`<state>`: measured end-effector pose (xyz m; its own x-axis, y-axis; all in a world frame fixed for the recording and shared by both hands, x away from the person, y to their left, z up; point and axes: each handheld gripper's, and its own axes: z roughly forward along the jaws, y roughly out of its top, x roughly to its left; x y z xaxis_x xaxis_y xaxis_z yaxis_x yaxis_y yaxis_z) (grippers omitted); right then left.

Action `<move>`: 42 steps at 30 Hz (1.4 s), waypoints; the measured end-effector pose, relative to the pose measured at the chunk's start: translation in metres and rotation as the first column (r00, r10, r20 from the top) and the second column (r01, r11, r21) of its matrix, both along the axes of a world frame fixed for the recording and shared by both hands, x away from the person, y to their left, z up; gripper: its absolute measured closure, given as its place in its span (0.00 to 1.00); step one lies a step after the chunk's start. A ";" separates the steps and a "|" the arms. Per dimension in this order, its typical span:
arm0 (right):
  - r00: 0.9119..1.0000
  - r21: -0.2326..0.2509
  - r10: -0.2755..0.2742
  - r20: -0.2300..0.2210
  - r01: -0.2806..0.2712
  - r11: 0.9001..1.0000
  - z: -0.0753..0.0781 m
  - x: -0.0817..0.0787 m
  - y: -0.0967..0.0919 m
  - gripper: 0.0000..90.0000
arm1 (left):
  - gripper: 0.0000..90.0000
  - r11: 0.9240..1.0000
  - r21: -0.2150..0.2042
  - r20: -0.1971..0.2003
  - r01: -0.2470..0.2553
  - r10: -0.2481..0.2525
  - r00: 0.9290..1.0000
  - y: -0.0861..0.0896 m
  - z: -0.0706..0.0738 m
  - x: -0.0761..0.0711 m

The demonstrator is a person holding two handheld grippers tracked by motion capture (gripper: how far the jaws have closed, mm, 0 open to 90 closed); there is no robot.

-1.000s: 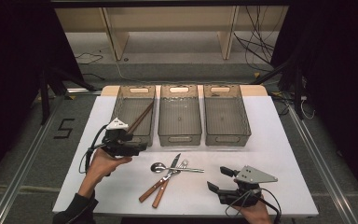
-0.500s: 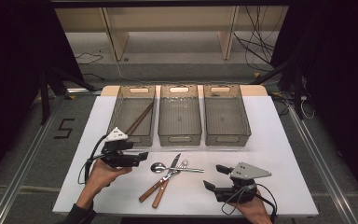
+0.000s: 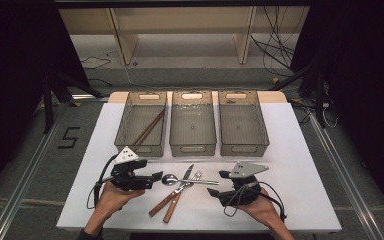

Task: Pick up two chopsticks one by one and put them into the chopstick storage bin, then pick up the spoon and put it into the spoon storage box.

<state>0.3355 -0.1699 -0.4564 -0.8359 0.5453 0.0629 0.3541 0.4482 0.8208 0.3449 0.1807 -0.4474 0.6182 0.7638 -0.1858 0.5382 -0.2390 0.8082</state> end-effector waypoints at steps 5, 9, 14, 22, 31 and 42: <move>1.000 -0.027 0.017 -0.009 -0.017 0.999 0.000 0.006 0.006 0.34 | 0.24 0.999 0.038 0.016 -0.006 0.006 1.000 -0.001 -0.009 -0.006; 1.000 -0.042 0.022 -0.019 -0.023 0.999 -0.002 0.009 0.008 0.34 | 0.24 1.000 0.009 0.011 -0.017 0.016 1.000 0.002 -0.012 -0.009; 0.999 -0.062 0.023 -0.030 -0.025 0.998 -0.003 0.015 0.012 0.34 | 0.24 1.000 -0.017 0.020 -0.019 0.019 1.000 0.004 -0.015 -0.015; 0.999 -0.100 0.030 -0.037 -0.034 0.994 -0.003 0.024 0.018 0.34 | 0.24 0.999 -0.039 0.033 -0.026 0.027 0.999 0.006 -0.019 -0.024; 0.997 -0.140 0.044 -0.057 -0.051 0.989 -0.010 0.037 0.025 0.36 | 0.24 0.998 -0.050 0.049 -0.027 0.029 0.998 0.003 -0.021 -0.030; 0.993 -0.218 0.086 -0.084 -0.102 0.971 -0.015 0.043 0.038 0.48 | 0.24 0.999 -0.039 0.068 -0.007 0.009 0.998 0.001 -0.026 -0.038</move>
